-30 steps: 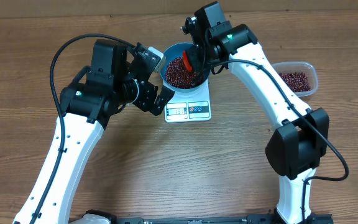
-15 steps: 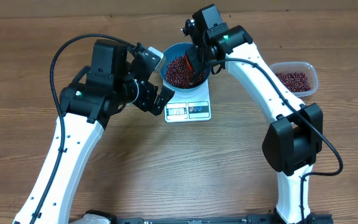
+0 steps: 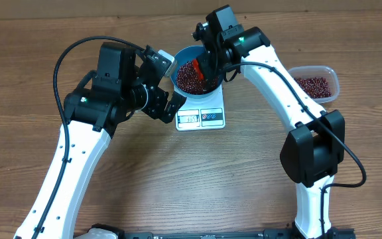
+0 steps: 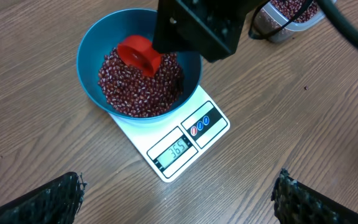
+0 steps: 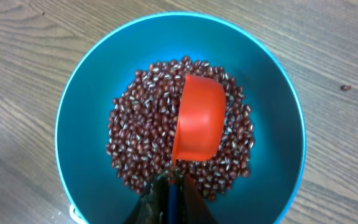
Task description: Scoop item into bowl and weigh 150g on scale
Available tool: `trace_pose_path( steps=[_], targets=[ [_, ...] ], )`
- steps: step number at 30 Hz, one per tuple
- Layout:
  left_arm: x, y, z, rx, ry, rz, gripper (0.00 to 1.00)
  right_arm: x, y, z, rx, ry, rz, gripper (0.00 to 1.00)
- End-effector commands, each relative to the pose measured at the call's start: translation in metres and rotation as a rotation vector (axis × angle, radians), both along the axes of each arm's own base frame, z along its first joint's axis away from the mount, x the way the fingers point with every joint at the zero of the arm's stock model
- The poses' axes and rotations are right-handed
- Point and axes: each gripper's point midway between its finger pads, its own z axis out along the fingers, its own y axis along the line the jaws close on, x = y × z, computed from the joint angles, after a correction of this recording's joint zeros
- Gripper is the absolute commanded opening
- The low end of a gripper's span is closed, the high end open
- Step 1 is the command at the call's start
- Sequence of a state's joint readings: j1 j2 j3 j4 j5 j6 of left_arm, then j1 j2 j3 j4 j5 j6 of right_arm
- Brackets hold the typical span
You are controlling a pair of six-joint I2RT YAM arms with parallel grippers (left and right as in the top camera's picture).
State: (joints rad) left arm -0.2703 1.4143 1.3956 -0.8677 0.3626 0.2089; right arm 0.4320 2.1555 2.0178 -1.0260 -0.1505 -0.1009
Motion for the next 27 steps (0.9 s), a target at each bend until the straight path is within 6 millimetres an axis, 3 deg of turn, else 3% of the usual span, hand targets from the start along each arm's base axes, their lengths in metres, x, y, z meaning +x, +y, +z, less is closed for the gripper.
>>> trace_pose_path(
  steps=[1, 8, 27],
  targets=[
    [0.003, 0.001, 0.012, -0.011, -0.027, 0.017, 1.00, 0.010, -0.005, 0.018, 0.037, -0.021, -0.014, 0.04],
    [0.003, 0.001, 0.012, -0.011, -0.027, 0.017, 1.00, 0.011, -0.016, 0.049, 0.054, -0.057, -0.034, 0.04],
    [0.003, 0.001, 0.012, -0.011, -0.027, 0.017, 1.00, -0.019, -0.022, 0.120, 0.127, -0.133, -0.009, 0.04]
  ],
)
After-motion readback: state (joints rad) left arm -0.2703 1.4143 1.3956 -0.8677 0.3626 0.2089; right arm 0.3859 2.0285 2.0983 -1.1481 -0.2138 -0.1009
